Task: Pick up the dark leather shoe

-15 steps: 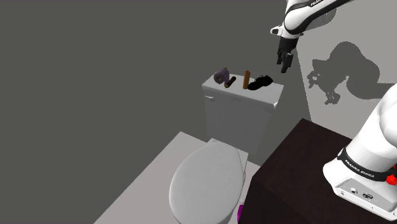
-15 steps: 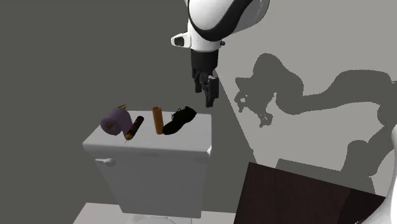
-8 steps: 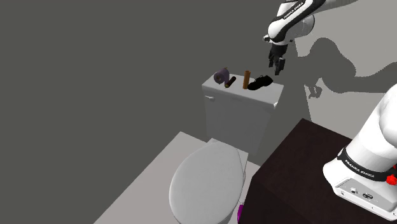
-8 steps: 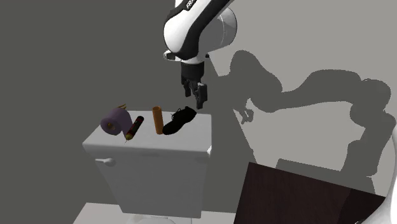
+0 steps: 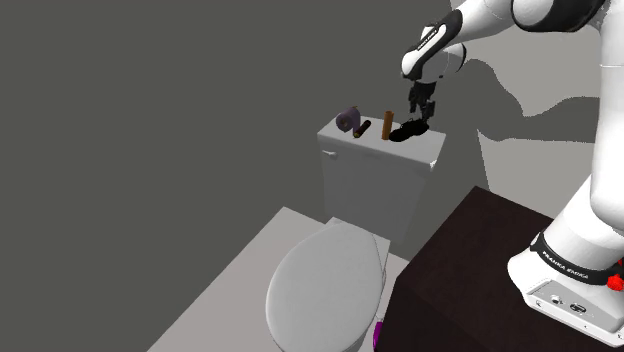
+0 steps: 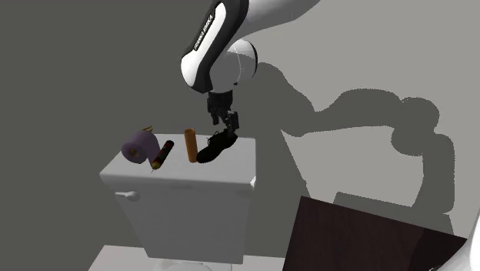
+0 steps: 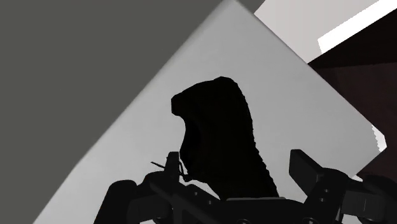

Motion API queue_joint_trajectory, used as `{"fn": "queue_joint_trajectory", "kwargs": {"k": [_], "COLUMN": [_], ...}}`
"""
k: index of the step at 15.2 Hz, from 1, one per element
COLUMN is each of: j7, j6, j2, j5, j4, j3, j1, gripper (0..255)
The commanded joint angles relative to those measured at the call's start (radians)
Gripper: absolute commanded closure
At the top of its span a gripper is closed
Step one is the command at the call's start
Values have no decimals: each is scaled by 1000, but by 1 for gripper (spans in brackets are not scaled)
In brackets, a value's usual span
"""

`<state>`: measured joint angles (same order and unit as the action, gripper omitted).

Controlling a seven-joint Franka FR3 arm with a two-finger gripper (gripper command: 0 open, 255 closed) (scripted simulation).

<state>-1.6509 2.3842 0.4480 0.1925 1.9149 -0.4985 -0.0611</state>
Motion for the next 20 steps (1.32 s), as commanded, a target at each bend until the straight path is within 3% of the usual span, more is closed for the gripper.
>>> {"fn": "queue_joint_trajectory", "kwargs": {"k": [1, 8, 9, 20], "j7": [-21, -37, -37, -31], "j6": [13, 67, 68, 48], "j2": [32, 82, 83, 64], "j5": [17, 46, 46, 36], "j4": [-18, -11, -11, -12], "j3": [12, 35, 35, 26], "j1": [-16, -33, -34, -27], "gripper": [0, 0, 255, 255]}}
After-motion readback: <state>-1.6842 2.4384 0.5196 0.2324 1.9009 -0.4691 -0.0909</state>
